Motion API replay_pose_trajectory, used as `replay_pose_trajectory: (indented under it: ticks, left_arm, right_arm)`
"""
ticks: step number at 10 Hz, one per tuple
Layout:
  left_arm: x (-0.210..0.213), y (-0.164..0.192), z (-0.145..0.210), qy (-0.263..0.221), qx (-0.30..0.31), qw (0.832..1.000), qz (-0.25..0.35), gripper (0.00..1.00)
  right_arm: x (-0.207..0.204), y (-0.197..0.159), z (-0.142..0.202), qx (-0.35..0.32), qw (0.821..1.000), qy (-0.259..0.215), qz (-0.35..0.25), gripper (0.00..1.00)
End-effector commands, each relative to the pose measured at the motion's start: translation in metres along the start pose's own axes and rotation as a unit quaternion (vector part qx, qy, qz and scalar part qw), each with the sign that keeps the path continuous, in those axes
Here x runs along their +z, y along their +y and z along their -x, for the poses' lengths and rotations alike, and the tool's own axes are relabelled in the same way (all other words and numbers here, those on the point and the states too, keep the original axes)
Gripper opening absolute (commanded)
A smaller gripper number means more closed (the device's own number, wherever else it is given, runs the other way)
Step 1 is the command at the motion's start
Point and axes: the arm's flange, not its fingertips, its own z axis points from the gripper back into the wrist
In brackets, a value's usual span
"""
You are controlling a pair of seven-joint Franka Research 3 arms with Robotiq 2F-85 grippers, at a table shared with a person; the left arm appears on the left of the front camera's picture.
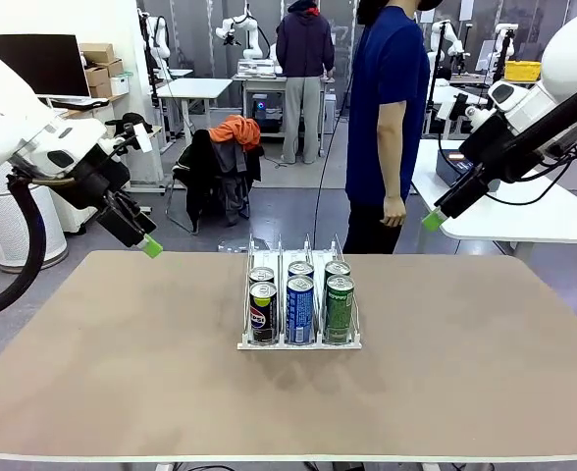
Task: Fill the beverage cans into the dispenser.
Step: Pick up the Sprite handed by the human.
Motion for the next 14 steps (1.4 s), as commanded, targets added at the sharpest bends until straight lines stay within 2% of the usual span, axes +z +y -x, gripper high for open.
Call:
replay_pose_trajectory:
  ticks: [1,2,4,6,7,9,12,14]
  left_arm:
    - [0.029,0.005,-0.004,-0.081,-0.022,0.994,0.065,1.0]
    - [0.058,0.009,-0.008,-0.118,-0.042,0.986,0.106,1.0]
    - [0.089,0.019,-0.017,-0.145,-0.071,0.982,0.1,1.0]
    - [0.126,0.016,-0.03,-0.119,-0.097,0.988,0.034,1.0]
    - [0.141,0.017,-0.037,-0.109,-0.088,0.99,0.01,1.0]
    - [0.165,0.011,-0.053,-0.074,-0.049,0.994,-0.063,1.0]
    - [0.188,0.004,-0.069,-0.042,0.01,0.988,-0.147,1.0]
    - [0.194,-0.001,-0.073,-0.048,0.01,0.987,-0.156,1.0]
  right_arm:
    - [0.032,-0.011,-0.014,0.016,0.998,-0.049,-0.027,1.0]
    - [0.055,-0.019,-0.026,0.034,0.998,-0.039,-0.022,1.0]
    - [0.091,-0.034,-0.041,0.054,0.995,-0.065,-0.044,1.0]
    - [0.125,-0.028,-0.057,0.07,0.995,-0.076,-0.012,1.0]
    - [0.143,-0.028,-0.067,0.07,0.994,-0.084,0.009,1.0]
    - [0.177,-0.026,-0.083,0.065,0.991,-0.099,0.06,1.0]
    - [0.208,-0.024,-0.099,0.05,0.985,-0.109,0.128,1.0]
    - [0.216,-0.025,-0.103,0.033,0.981,-0.115,0.155,1.0]
